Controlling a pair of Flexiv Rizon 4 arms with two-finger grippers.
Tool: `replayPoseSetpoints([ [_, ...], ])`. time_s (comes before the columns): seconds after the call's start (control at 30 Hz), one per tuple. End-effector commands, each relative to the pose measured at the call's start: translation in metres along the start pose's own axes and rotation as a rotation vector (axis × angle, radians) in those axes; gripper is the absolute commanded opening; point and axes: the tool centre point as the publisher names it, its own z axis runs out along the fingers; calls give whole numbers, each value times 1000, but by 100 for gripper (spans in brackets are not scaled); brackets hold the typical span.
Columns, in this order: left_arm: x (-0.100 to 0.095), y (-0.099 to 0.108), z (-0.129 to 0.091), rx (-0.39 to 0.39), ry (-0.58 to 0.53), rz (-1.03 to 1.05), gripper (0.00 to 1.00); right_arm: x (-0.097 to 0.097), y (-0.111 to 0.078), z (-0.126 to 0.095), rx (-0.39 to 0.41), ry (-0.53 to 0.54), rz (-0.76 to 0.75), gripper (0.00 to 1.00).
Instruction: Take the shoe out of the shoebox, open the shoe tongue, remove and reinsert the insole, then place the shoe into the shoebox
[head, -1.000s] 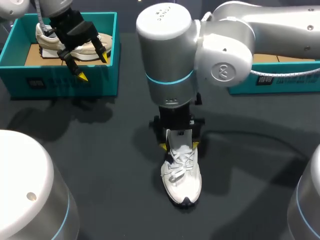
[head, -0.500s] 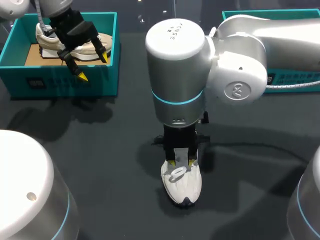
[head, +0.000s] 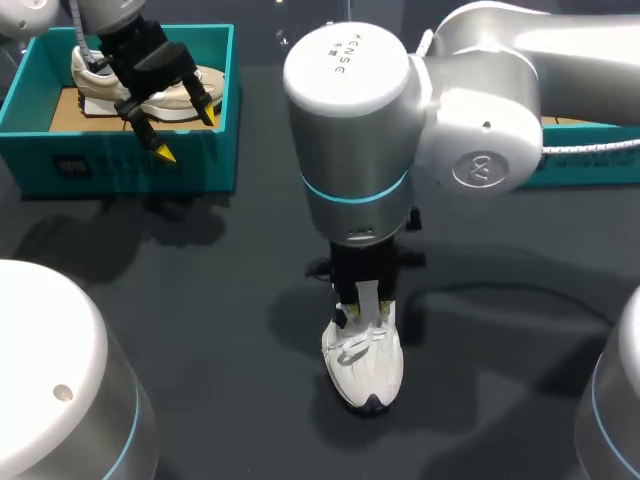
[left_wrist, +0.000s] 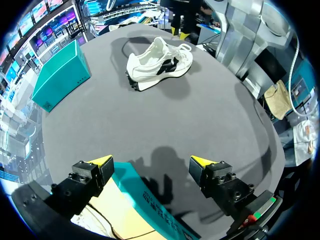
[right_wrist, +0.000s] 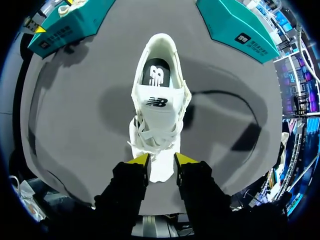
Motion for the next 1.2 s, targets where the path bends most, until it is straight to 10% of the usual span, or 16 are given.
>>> replayPoseSetpoints([
  [0.03, 1, 0, 0, -2, -1, 0, 100, 5, 18, 7, 8, -16, -29, 28],
  [0.57, 1, 0, 0, -2, -1, 0, 100, -20, 67, 70, -2, 130, -79, 22],
  [0.93, 1, 0, 0, -2, -1, 0, 100, -4, 74, 34, -36, 25, -162, 25],
  [1.2, 1, 0, 0, -2, -1, 0, 100, -9, 93, 59, -26, 75, -213, 26],
])
